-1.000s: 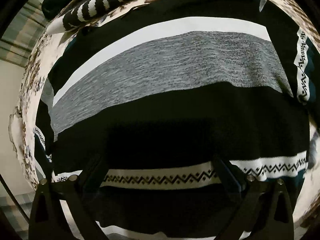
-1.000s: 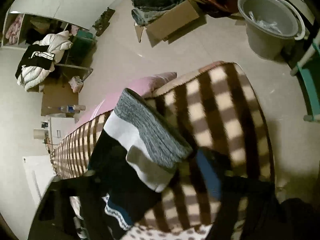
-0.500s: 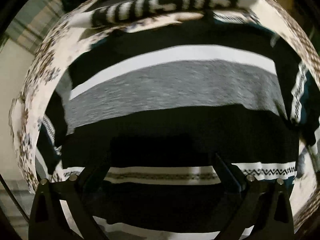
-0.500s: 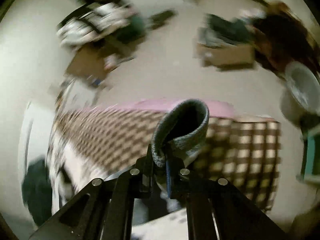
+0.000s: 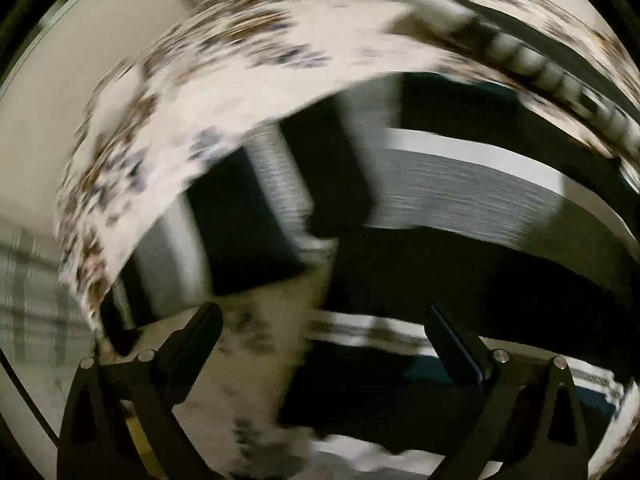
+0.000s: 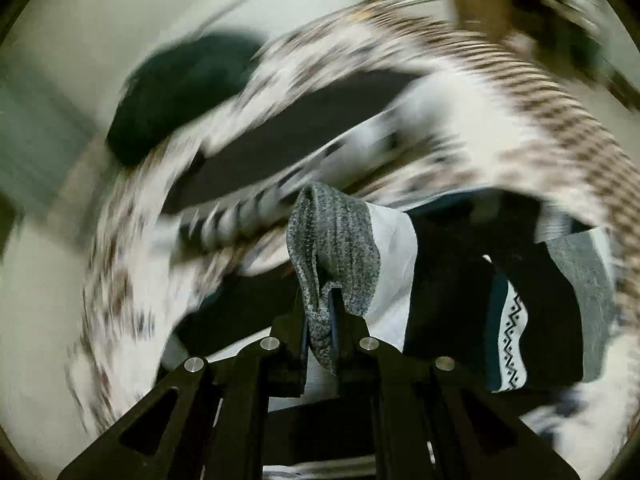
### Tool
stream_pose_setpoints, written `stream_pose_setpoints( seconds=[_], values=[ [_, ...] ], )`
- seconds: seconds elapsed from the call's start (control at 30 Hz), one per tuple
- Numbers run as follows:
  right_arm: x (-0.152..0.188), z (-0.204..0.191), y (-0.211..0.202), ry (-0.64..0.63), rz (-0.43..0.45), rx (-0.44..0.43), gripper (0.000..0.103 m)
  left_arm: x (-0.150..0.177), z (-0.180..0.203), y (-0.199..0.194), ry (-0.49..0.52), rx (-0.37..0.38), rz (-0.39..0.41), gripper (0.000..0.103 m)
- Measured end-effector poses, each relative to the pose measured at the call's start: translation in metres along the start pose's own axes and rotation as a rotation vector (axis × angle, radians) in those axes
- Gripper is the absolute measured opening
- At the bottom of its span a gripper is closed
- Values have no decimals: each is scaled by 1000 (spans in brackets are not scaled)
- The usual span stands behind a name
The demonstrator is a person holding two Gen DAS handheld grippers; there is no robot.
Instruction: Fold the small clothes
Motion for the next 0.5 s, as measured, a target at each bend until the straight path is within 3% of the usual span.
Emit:
stream_pose_setpoints(
  seconds=[0.17,0.5],
  values=[
    [58,-97,76,-188,-107,34,9,4,-79,24,-129,-56,-37,103],
    [90,-164,119,-345,-171,99,10,12,-147,52,-260,-69,-76,103]
  ],
)
Point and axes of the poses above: each gripper's, at about its wrist camera, not at the fingertips, and y roughly the way its jaws point, z to its right, x to its underside, the point moved 10 cm from there along y, roughly the way its jaws point, and after that the axes turned 3 degrees about x, right-handed, at the moved point
